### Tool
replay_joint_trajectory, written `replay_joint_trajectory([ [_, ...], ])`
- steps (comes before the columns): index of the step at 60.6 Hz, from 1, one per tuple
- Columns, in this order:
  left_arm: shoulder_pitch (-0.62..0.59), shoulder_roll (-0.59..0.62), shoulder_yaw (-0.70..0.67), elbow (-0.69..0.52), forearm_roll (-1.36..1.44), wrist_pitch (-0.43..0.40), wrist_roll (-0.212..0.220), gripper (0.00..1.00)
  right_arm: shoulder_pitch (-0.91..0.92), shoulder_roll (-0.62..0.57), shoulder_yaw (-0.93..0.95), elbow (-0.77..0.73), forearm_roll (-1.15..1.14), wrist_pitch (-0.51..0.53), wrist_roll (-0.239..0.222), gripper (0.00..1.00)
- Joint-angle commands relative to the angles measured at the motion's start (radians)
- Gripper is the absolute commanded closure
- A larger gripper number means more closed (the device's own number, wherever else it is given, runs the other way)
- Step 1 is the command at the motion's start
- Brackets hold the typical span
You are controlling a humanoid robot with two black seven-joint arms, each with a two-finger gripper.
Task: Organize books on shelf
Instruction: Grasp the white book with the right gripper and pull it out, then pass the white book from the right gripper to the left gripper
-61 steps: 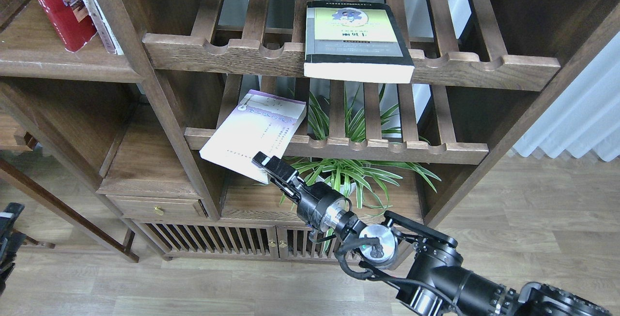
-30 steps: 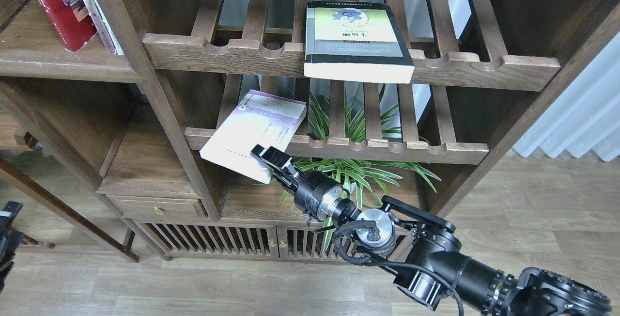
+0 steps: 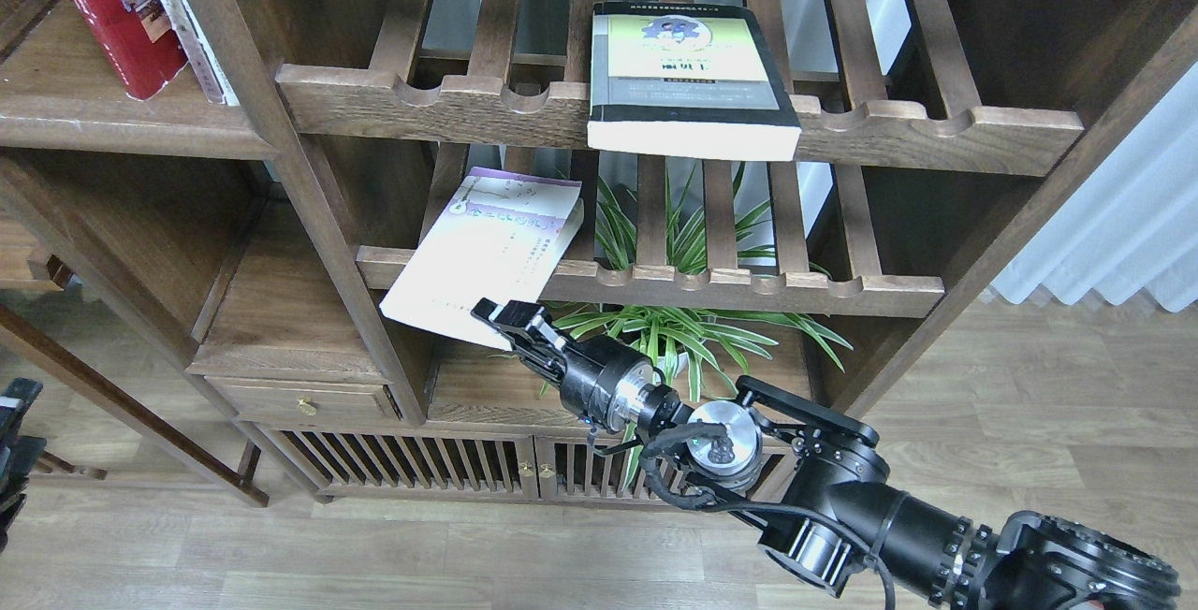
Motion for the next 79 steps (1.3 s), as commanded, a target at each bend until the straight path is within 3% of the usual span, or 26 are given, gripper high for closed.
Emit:
replay_joint_trajectory([
  [1,0.0,0.029,0.095,-0.013,-0.069,0.0,0.001,0.01,-0.031,0.0,-0.013,0.022,-0.047,0.066,-0.045,0.97],
  [2,0.0,0.035,0.116,-0.017,-0.077,0.0,0.001,0.01,-0.04,0.0,-0.015,0.025,-0.058,0.081,-0.056,0.97],
  [3,0.0,0.056,0.182,-0.042,-0.101,0.0,0.0,0.01,-0.077,0.0,-0.015,0.035,-0.096,0.14,-0.098,0.97],
  [12,-0.011,0.066,0.317,-0.074,-0.146,0.0,0.0,0.03,-0.16,0.0,-0.015,0.04,-0.206,0.311,-0.217,0.97],
  [21,-0.046,0.064,0.432,-0.086,-0.163,0.0,-0.003,0.03,-0.23,0.0,-0.015,0.035,-0.24,0.346,-0.278,0.97],
  [43,-0.063,0.067,0.551,-0.214,-0.216,0.0,-0.003,0.05,-0.238,-0.031,0.005,-0.014,-0.243,0.346,-0.286,0.96],
  [55,-0.061,0.089,0.601,-0.24,-0.222,0.0,-0.039,0.04,-0.237,-0.026,0.001,-0.049,-0.245,0.346,-0.335,0.96],
  [68,-0.083,0.089,0.699,-0.269,-0.222,0.0,-0.057,0.07,-0.24,-0.018,-0.013,-0.044,-0.266,0.346,-0.337,0.96],
  [77,-0.086,0.096,0.758,-0.286,-0.222,0.0,-0.111,0.17,-0.241,-0.017,-0.013,-0.044,-0.283,0.346,-0.337,0.96],
  [79,-0.087,0.099,0.762,-0.287,-0.222,0.0,-0.12,0.24,-0.241,-0.017,-0.013,-0.044,-0.283,0.346,-0.337,0.96],
])
